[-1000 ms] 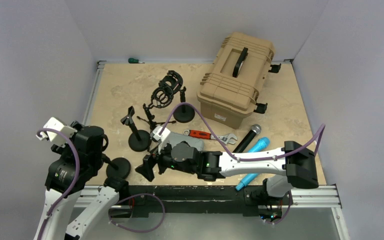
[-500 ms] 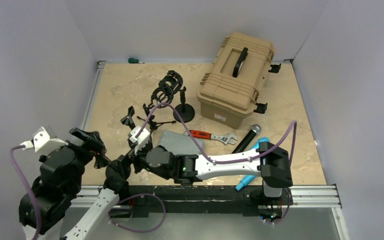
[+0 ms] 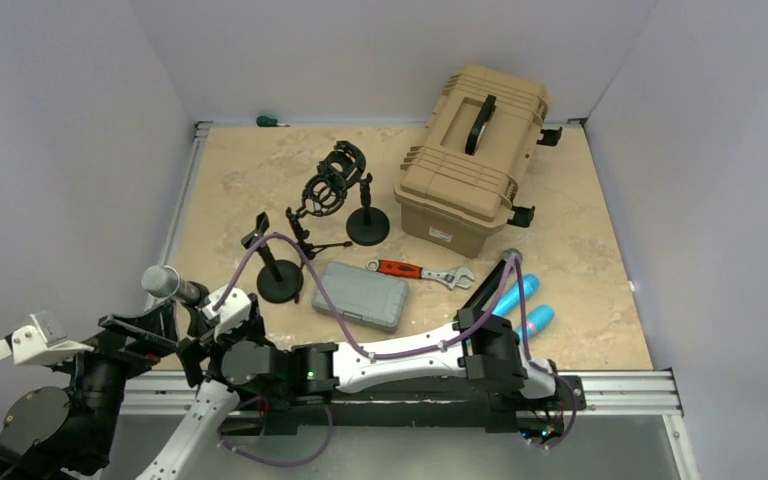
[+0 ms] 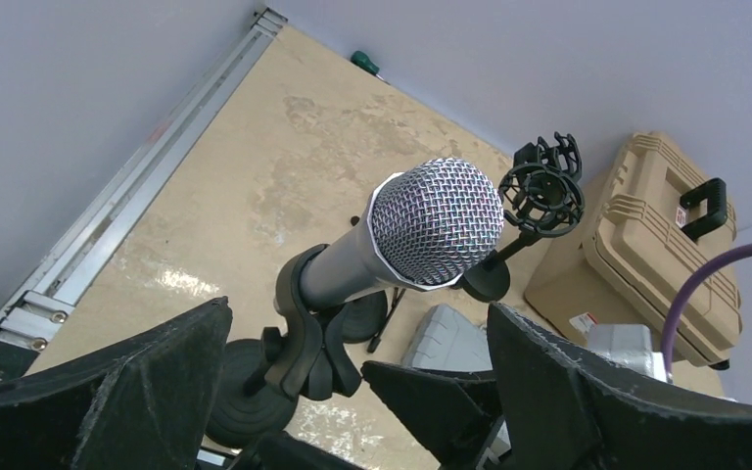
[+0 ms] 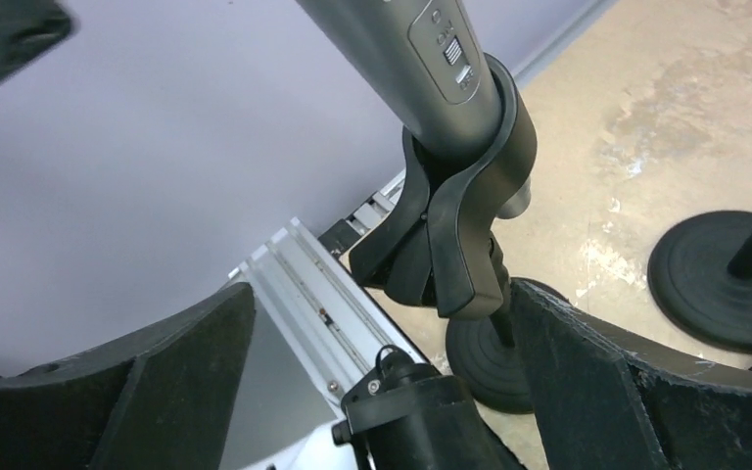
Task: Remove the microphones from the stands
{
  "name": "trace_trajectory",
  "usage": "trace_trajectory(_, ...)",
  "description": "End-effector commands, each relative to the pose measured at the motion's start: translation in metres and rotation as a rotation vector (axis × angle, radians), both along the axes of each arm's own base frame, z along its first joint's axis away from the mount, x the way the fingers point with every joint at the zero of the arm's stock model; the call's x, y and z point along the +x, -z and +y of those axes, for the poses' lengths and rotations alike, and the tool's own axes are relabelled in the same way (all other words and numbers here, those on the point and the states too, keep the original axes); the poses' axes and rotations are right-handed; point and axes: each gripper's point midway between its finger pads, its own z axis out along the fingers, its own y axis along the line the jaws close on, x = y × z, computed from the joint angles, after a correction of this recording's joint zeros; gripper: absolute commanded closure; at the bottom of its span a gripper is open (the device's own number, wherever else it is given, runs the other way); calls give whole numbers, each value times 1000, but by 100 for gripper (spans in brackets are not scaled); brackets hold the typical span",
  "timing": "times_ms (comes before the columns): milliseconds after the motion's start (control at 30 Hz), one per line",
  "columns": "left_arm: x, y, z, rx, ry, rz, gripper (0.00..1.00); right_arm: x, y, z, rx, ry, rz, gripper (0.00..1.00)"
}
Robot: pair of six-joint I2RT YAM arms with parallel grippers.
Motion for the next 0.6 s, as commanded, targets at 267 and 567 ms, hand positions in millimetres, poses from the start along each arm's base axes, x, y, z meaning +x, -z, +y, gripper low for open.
trace_trajectory(267,-35,-17,31,39,-73,-133,1,35,4,9,-71,285,-29,3)
trace_trajectory(567,-27,-4,29,61,-78,-95,1,59,5,-22,-146,351,-140,20)
